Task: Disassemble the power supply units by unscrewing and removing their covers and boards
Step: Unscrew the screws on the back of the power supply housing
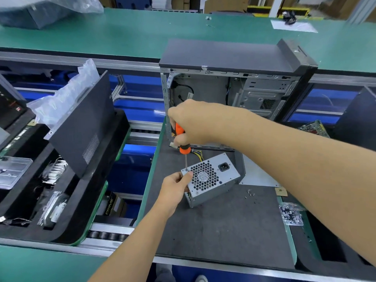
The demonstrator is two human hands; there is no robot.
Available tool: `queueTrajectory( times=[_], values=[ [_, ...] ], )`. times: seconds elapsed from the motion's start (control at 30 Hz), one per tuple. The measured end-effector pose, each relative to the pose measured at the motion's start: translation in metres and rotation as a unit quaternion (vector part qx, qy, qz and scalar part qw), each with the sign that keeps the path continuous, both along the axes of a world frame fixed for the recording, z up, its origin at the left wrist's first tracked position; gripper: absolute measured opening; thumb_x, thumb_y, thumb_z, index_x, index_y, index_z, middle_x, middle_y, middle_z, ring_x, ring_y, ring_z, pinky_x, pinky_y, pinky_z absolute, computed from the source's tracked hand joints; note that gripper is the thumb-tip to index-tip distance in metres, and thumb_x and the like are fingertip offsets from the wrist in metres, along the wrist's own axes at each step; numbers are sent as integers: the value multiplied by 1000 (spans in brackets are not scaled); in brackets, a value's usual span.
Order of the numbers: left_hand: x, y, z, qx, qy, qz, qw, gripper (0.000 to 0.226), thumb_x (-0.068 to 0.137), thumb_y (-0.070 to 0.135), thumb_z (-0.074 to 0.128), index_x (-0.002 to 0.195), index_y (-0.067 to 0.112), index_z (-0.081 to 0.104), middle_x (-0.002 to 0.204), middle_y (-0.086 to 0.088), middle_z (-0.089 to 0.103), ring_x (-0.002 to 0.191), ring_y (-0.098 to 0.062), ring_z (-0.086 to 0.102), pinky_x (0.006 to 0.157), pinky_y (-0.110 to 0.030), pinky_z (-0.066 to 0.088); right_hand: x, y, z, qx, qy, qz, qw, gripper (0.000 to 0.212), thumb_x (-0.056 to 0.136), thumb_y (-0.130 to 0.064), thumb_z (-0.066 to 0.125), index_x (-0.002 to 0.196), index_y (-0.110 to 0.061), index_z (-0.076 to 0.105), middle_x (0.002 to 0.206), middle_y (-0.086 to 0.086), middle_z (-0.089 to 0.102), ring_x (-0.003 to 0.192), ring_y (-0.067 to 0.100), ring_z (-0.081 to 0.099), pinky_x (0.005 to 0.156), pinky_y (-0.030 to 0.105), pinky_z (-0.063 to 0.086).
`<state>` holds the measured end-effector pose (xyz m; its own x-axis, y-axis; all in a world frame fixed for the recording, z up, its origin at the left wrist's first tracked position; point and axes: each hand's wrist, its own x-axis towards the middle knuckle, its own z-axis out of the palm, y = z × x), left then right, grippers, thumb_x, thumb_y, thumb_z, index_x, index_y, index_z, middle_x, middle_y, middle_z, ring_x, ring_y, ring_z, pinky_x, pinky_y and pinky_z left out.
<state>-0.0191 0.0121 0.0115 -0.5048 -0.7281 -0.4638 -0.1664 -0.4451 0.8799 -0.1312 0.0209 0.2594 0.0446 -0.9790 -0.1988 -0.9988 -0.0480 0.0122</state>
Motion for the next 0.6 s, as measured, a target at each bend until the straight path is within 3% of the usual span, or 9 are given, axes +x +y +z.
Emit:
queueTrajectory(
  times=[0.07, 0.13, 0.2, 0.27, 0.37, 0.5, 0.6],
  values=[
    [0, 0, -1, -4, 2, 1, 1000, 21, 100, 28, 62, 103, 10, 72, 95, -2, 79, 88, -19, 75, 77, -27, 54, -3, 0, 0, 8, -48, 16, 999, 34, 87, -42, 69, 111, -22, 56, 105, 1, 51, 94, 21, 51, 57, 29, 35],
    [0, 0, -1, -5, 3, -1, 1000, 21, 100, 28, 62, 103, 10, 72, 95, -2, 78, 88, -19, 75, 76, -26, 54, -3, 3, -1, 19, -59, 12, 998, 35, 87, -48, 68, 111, -26, 54, 105, -2, 48, 98, 22, 47, 59, 30, 35],
    [-1, -1, -2, -4, 5, -1, 1000, 21, 100, 28, 62, 103, 10, 72, 95, -3, 78, 90, -22, 75, 80, -30, 56, 2, 6, -2, 11, -6, -16, 1000, 55, 85, -72, 53, 106, -21, 48, 90, -1, 45, 85, 24, 45, 60, 34, 34],
    [-1, -1, -2, -5, 0, 0, 1000, 22, 99, 28, 63, 102, 9, 72, 94, -3, 79, 87, -20, 75, 76, -28, 56, 9, 8, -2, -40, 103, -35, 993, 79, 81, -86, 28, 89, -11, 49, 74, 0, 40, 66, 23, 43, 52, 32, 25],
    [-1, 0, -1, -5, -10, -3, 1000, 22, 99, 29, 62, 102, 10, 72, 93, -2, 79, 83, -16, 75, 69, -22, 53, 15, 7, 2, -83, 183, -36, 979, 77, 87, -81, 20, 64, -10, 42, 66, 3, 38, 53, 20, 38, 48, 30, 17],
    [0, 1, -2, -4, 3, -4, 1000, 22, 100, 29, 62, 103, 10, 72, 96, -2, 78, 91, -21, 75, 81, -31, 56, 11, 4, 2, -59, 174, -40, 982, 57, 101, -60, 33, 67, -14, 30, 71, 2, 29, 55, 19, 31, 50, 31, 19],
    [0, 1, -2, -1, 11, 0, 1000, 22, 100, 27, 62, 104, 8, 72, 98, -4, 78, 95, -25, 74, 89, -36, 57, 4, 4, -1, -28, 143, -20, 989, 41, 102, -48, 41, 85, -10, 43, 72, 1, 27, 60, 23, 35, 49, 31, 25]
  ],
)
